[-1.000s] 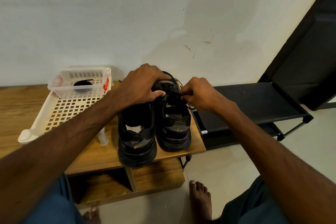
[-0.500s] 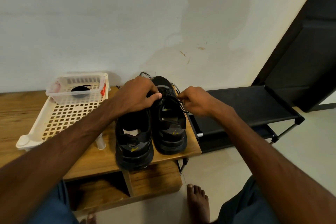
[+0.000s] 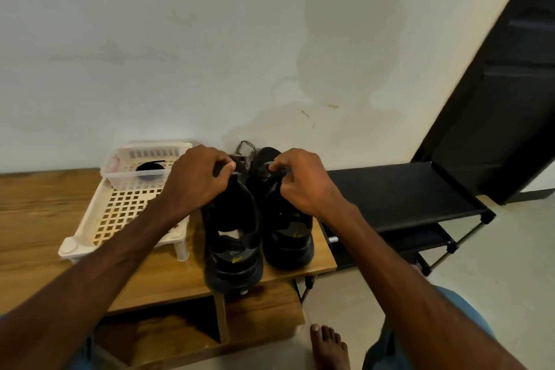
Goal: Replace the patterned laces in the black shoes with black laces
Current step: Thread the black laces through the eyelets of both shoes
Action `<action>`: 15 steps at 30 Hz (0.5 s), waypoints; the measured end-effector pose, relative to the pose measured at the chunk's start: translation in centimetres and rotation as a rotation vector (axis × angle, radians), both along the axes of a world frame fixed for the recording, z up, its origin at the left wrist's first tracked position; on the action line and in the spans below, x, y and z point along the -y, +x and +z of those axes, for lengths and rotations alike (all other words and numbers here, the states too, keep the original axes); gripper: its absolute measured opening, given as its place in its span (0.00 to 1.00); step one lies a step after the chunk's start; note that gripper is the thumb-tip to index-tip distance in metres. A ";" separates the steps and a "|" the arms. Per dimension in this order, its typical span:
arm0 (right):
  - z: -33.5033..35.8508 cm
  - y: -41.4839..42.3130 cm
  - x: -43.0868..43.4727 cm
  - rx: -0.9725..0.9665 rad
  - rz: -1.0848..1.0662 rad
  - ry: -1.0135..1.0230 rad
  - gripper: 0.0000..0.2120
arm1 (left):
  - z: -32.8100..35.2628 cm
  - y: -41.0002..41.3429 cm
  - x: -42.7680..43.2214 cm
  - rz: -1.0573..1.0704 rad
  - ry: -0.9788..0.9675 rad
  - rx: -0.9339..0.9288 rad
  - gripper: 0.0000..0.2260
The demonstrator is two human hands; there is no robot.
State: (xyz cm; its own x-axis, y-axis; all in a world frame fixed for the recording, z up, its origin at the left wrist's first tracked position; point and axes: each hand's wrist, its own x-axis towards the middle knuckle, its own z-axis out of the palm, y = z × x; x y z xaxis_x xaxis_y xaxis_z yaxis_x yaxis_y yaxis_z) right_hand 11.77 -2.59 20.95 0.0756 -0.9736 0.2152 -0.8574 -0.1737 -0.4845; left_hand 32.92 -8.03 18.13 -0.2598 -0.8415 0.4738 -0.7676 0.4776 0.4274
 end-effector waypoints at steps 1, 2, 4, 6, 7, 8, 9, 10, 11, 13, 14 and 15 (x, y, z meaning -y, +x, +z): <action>-0.2 0.5 0.2 0.009 0.014 -0.020 0.20 | 0.1 0.5 0.3 0.022 0.012 -0.020 0.07; -0.5 1.3 0.6 0.012 0.027 -0.036 0.19 | 0.2 1.2 0.7 0.048 0.032 -0.030 0.07; -1.0 2.9 1.5 0.002 0.044 -0.061 0.16 | 0.1 2.6 1.4 0.096 0.072 -0.014 0.07; -1.2 4.5 2.3 -0.002 0.060 -0.051 0.14 | 0.0 3.8 2.0 0.158 0.110 0.025 0.07; -1.3 5.3 2.8 -0.008 0.070 -0.026 0.15 | 0.0 4.6 2.3 0.200 0.142 0.049 0.07; -1.2 6.0 3.0 -0.019 0.080 0.011 0.16 | 0.0 5.3 2.6 0.247 0.188 0.088 0.07; -1.3 6.6 3.4 -0.030 0.094 0.059 0.17 | 0.1 6.0 3.0 0.289 0.240 0.136 0.09; -1.3 7.0 3.7 -0.042 0.112 0.110 0.18 | 0.1 6.5 3.2 0.312 0.293 0.175 0.11; -1.2 7.2 3.9 -0.062 0.136 0.162 0.19 | 0.0 6.9 3.4 0.319 0.333 0.194 0.12; -1.3 7.4 4.4 -0.135 0.194 0.262 0.22 | -0.3 7.7 3.6 0.311 0.374 0.213 0.14; -1.4 7.4 4.6 -0.176 0.214 0.298 0.25 | -0.6 8.0 3.6 0.305 0.387 0.232 0.16; -1.5 7.3 4.8 -0.208 0.221 0.313 0.27 | -0.8 8.2 3.6 0.297 0.406 0.258 0.17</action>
State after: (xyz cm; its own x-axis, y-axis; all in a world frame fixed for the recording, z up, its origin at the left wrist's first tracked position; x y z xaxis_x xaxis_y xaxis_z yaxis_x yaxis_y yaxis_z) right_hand 19.11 -7.36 19.45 0.3002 -0.9449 -0.1302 -0.9010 -0.2361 -0.3638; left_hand 41.15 -11.62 17.34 -0.0488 -0.9976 0.0494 -0.9479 0.0619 0.3125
